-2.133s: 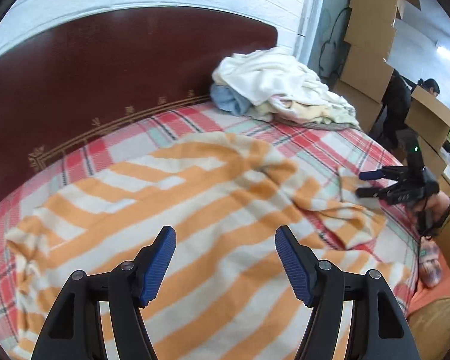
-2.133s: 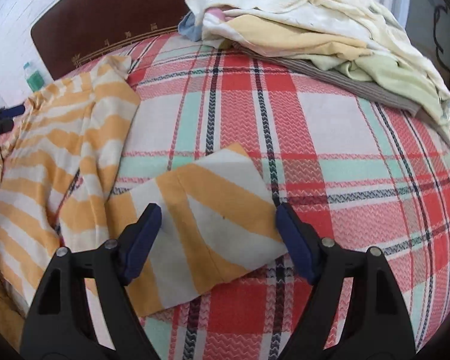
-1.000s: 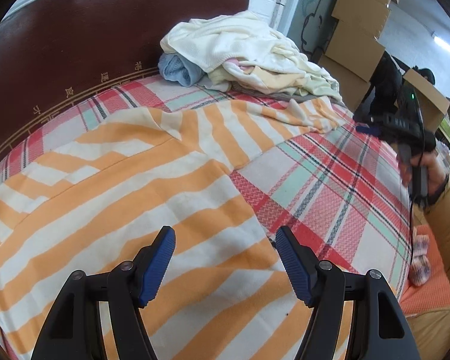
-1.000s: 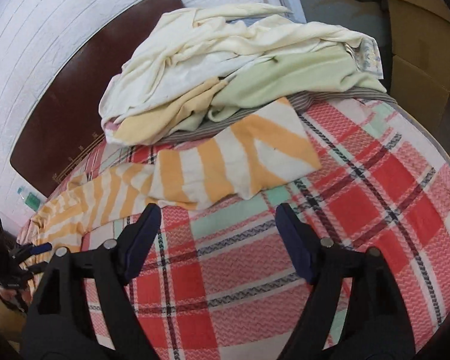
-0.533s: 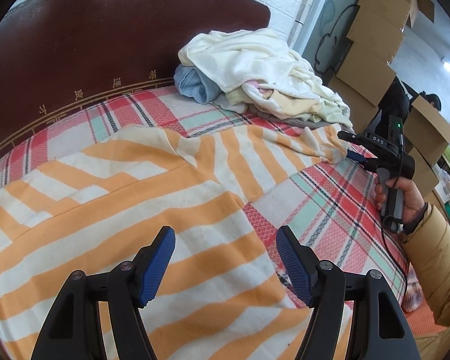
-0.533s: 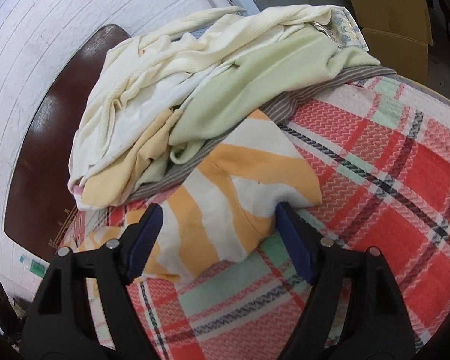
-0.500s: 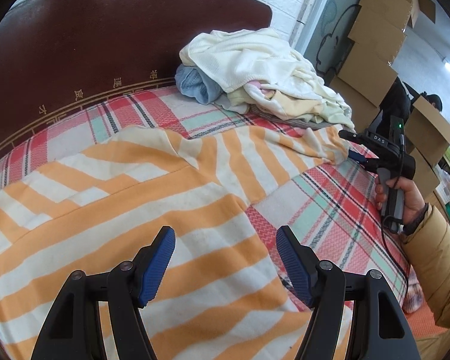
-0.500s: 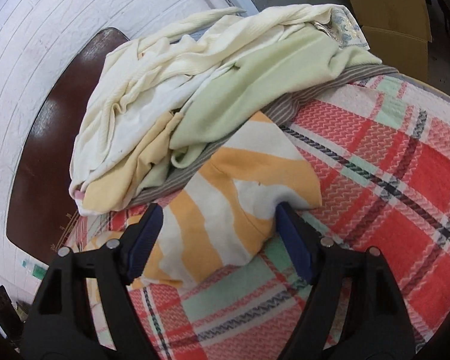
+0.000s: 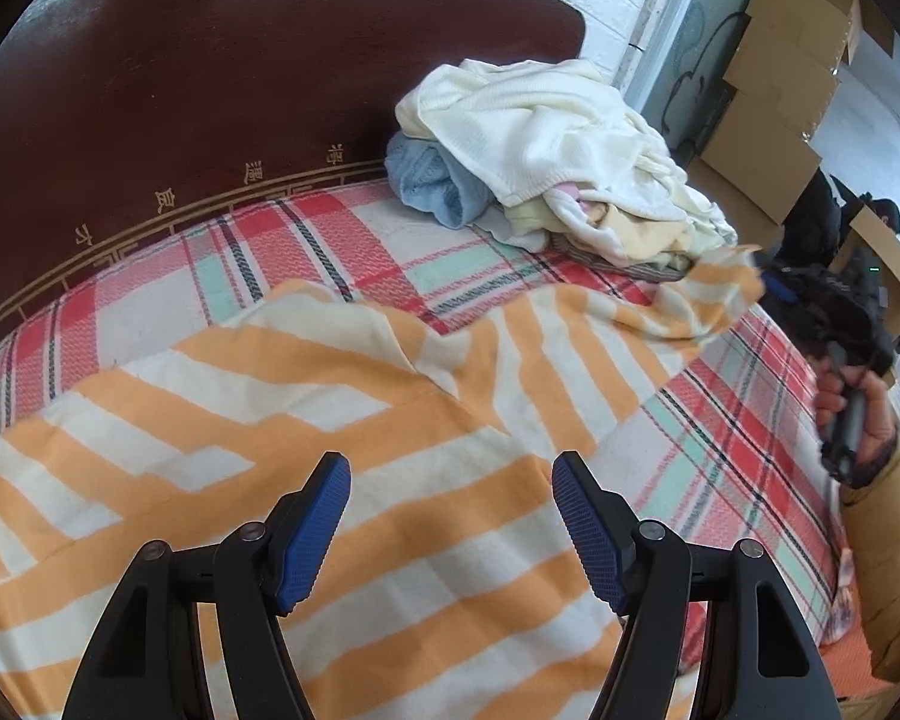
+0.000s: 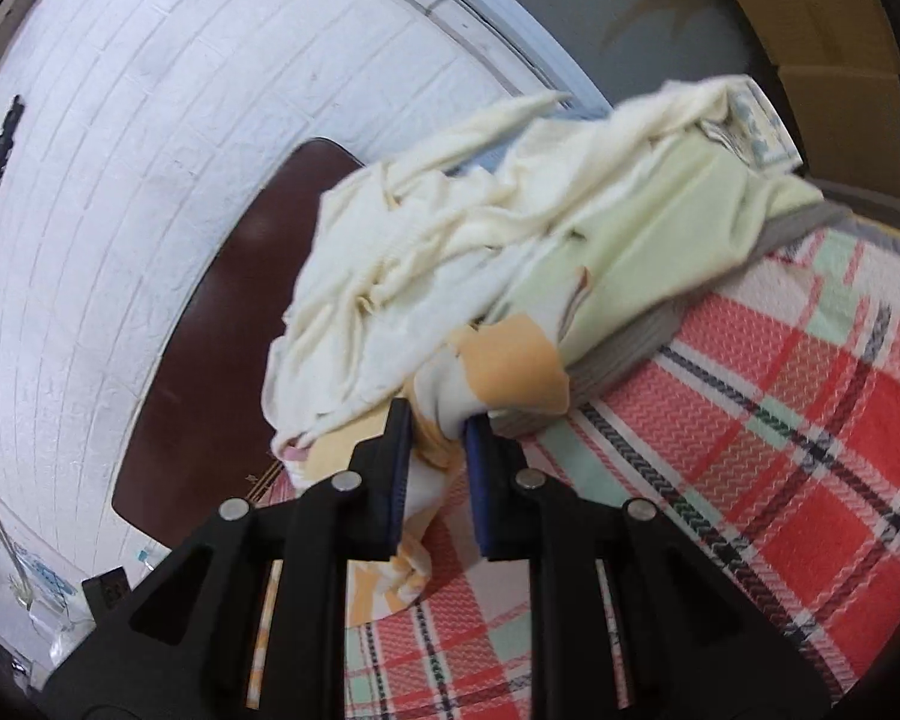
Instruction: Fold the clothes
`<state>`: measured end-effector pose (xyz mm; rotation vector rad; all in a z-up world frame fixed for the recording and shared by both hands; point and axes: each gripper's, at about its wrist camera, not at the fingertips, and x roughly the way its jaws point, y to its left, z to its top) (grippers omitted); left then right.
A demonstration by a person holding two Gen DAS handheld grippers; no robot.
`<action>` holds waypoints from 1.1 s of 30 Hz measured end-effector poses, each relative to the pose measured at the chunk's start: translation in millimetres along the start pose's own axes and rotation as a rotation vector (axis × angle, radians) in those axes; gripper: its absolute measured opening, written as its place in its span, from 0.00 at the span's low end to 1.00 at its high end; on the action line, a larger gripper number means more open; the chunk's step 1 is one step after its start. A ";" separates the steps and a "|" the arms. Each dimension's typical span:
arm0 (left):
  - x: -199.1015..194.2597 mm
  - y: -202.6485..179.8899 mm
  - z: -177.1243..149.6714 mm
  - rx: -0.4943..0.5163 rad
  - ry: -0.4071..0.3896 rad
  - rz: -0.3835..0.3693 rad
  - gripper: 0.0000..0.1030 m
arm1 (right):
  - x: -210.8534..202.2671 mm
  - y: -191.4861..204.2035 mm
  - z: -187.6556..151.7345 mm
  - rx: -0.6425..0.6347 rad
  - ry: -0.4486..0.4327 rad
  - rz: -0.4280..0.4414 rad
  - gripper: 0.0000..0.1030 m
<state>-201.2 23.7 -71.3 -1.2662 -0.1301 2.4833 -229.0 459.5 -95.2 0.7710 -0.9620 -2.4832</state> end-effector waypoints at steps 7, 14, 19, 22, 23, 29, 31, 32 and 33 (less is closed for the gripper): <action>41.3 -9.1 25.1 0.047 0.056 -0.040 0.69 | -12.9 63.0 4.1 -0.148 -0.004 0.125 0.19; 69.5 3.7 31.3 -0.013 0.077 -0.073 0.70 | -12.6 128.3 -3.2 -0.285 0.033 0.263 0.19; 31.2 17.6 21.9 -0.071 -0.022 -0.109 0.70 | 8.2 175.2 -26.0 -0.363 0.109 0.367 0.19; -2.1 29.5 7.7 -0.090 -0.089 -0.108 0.70 | 27.6 203.7 -46.0 -0.420 0.170 0.412 0.19; -13.8 35.8 1.4 -0.106 -0.108 -0.104 0.70 | 35.1 214.1 -54.0 -0.444 0.192 0.424 0.19; -78.5 74.4 -42.0 -0.192 -0.193 -0.056 0.70 | 87.3 266.3 -113.3 -0.553 0.341 0.470 0.19; -95.6 84.2 -57.5 -0.209 -0.207 -0.041 0.70 | 105.0 283.4 -133.4 -0.588 0.392 0.484 0.19; -102.4 87.2 -64.6 -0.214 -0.211 -0.039 0.70 | 114.4 291.4 -144.9 -0.603 0.419 0.490 0.19; -107.9 90.4 -71.4 -0.220 -0.213 -0.031 0.70 | 124.3 298.4 -157.7 -0.614 0.450 0.494 0.19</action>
